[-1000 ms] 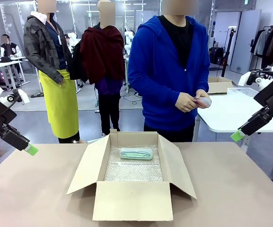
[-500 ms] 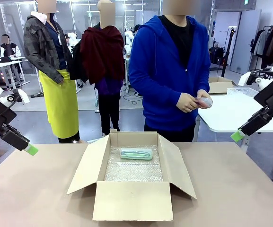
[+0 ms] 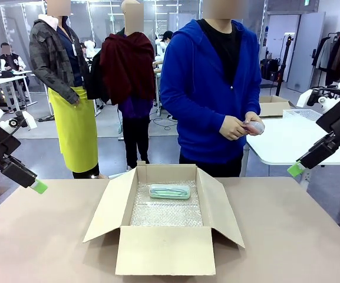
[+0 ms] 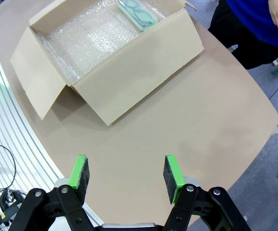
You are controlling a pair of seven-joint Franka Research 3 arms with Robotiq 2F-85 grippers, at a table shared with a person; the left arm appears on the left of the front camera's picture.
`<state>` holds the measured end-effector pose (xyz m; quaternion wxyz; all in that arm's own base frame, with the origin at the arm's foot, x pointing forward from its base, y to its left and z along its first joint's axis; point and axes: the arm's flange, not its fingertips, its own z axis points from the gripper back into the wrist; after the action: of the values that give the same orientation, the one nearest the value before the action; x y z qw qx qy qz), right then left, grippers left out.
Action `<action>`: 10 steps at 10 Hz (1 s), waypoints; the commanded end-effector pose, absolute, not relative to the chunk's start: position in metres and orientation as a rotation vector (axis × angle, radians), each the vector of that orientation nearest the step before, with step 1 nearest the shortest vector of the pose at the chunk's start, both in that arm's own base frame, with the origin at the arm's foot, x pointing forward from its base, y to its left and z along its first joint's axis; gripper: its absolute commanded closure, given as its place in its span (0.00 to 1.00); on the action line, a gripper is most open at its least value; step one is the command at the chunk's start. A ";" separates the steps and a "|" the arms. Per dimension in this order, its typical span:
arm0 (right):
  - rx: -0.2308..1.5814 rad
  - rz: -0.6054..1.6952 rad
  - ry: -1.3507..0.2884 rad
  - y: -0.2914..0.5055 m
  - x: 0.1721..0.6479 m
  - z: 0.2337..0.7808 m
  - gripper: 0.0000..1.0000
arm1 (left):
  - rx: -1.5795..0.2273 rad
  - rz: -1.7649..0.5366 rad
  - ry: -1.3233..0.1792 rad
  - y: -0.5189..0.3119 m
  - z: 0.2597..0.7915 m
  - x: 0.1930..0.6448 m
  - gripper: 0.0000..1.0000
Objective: Pack the glasses set securely to prepare it for shipping.
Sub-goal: Put the Glasses case from the right side of the table into the Package Box.
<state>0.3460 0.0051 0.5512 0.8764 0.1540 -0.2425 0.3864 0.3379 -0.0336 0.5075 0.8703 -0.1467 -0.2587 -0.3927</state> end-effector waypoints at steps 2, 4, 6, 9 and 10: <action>0.320 0.809 -0.496 0.005 0.348 0.554 0.22 | -0.327 -0.831 -0.551 -0.032 0.509 0.338 0.00; 0.320 0.809 -0.496 0.005 0.348 0.554 0.22 | -0.327 -0.831 -0.551 -0.032 0.509 0.338 0.00; 0.320 0.809 -0.496 0.005 0.348 0.554 0.22 | -0.327 -0.831 -0.551 -0.032 0.509 0.338 0.00; 0.320 0.809 -0.496 0.005 0.348 0.554 0.22 | -0.327 -0.831 -0.551 -0.032 0.509 0.338 0.00; 0.320 0.809 -0.496 0.005 0.348 0.554 0.22 | -0.327 -0.831 -0.551 -0.032 0.509 0.338 0.00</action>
<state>0.3460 0.0051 0.5512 0.8764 0.1540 -0.2425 0.3864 0.3379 -0.0336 0.5075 0.8703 -0.1467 -0.2587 -0.3927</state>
